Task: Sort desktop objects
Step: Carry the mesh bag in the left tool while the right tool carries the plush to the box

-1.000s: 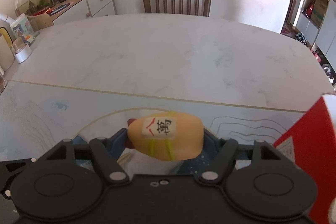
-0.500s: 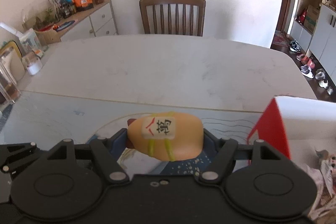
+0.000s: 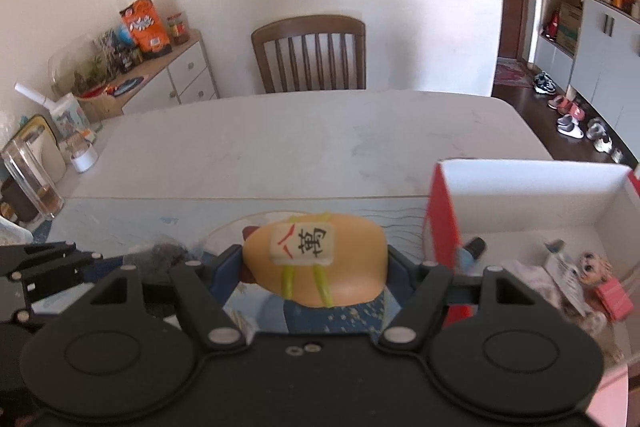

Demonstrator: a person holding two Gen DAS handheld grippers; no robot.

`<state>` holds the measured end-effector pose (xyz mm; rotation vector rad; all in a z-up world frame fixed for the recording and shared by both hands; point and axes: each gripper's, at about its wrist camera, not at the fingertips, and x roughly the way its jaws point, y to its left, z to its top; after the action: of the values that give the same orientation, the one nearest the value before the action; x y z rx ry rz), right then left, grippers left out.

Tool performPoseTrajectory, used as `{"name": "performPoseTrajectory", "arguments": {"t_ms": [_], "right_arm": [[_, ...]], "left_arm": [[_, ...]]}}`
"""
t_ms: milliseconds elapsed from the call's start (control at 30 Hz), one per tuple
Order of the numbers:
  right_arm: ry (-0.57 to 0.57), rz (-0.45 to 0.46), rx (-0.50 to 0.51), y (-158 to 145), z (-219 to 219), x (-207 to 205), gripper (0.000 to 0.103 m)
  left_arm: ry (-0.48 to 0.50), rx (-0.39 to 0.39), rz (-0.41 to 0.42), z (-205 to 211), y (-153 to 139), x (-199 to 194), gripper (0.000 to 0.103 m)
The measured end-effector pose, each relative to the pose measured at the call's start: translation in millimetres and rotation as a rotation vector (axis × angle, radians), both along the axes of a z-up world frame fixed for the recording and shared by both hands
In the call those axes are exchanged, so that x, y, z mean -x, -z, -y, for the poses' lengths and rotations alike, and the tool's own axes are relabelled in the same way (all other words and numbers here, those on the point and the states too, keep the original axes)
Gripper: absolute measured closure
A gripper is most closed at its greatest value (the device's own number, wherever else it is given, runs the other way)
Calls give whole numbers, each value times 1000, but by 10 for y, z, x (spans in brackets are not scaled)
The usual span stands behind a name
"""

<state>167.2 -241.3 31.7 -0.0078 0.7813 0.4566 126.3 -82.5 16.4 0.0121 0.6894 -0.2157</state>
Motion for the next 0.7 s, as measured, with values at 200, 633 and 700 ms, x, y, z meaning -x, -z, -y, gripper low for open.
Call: {"name": "performPoseTrajectory", "arguments": {"t_ms": [200, 633, 700], "right_arm": [[55, 6, -20, -50, 338, 150, 31], [203, 37, -24, -71, 1271, 213, 31], [228, 40, -18, -60, 1438, 193, 31]], "left_arm": [[43, -6, 15, 225, -140, -26, 66], [192, -26, 50, 1126, -335, -260, 65], [218, -34, 52, 1289, -334, -297, 65]]}}
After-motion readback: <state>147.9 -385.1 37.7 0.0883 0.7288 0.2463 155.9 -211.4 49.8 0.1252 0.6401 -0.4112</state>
